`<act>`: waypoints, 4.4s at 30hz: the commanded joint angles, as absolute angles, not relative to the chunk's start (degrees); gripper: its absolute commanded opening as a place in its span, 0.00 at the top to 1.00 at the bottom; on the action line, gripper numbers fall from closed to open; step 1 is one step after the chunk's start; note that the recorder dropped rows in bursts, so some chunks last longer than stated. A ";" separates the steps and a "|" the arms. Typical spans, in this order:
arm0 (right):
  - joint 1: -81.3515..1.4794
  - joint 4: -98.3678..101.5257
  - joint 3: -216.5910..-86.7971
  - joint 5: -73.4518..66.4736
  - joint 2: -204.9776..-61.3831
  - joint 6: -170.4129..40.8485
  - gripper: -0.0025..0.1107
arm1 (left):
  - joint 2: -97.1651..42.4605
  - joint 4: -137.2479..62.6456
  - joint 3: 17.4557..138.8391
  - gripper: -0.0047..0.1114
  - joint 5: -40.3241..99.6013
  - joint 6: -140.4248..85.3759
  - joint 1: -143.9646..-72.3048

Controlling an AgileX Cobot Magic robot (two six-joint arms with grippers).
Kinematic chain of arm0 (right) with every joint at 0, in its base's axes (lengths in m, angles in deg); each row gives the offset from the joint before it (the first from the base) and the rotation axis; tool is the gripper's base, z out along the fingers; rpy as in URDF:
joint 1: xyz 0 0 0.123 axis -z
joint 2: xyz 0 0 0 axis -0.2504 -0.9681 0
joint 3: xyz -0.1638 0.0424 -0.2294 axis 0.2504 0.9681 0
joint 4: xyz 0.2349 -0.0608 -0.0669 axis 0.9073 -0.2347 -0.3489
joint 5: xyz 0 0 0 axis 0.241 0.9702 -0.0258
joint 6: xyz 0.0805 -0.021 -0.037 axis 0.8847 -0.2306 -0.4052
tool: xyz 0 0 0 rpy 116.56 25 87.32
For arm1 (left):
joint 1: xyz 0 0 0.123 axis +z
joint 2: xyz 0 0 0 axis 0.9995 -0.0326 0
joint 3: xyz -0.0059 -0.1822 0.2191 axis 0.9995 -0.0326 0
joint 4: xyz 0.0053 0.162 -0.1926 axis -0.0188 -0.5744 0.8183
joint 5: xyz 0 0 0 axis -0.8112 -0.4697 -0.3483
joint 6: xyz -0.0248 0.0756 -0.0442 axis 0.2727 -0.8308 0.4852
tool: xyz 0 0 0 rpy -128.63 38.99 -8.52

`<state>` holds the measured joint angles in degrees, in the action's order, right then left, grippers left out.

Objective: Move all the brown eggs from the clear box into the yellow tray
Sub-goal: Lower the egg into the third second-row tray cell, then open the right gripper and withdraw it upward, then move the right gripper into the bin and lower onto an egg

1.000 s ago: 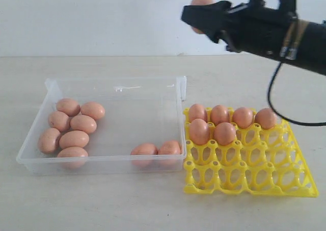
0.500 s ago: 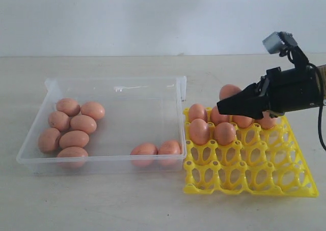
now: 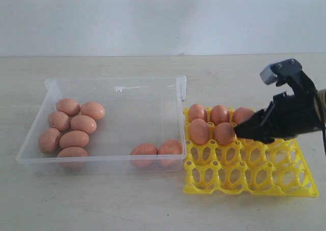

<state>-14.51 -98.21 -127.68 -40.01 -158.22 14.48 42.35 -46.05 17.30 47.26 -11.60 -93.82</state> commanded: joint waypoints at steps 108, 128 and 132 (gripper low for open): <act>-60.97 8.65 -202.88 66.47 -187.76 -78.63 0.98 | 42.46 -45.71 17.46 0.77 47.22 -11.05 -94.01; -60.97 17.95 -202.76 26.93 -199.53 -105.93 0.42 | 42.46 -45.71 17.46 0.77 47.22 -11.05 -94.01; -60.87 17.83 -202.76 26.71 -202.03 -104.12 0.42 | 42.46 -45.71 17.46 0.77 47.22 -11.05 -94.01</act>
<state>-60.94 17.74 -202.64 26.24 -201.12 -105.68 42.35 -46.05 17.30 47.26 -11.60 -93.82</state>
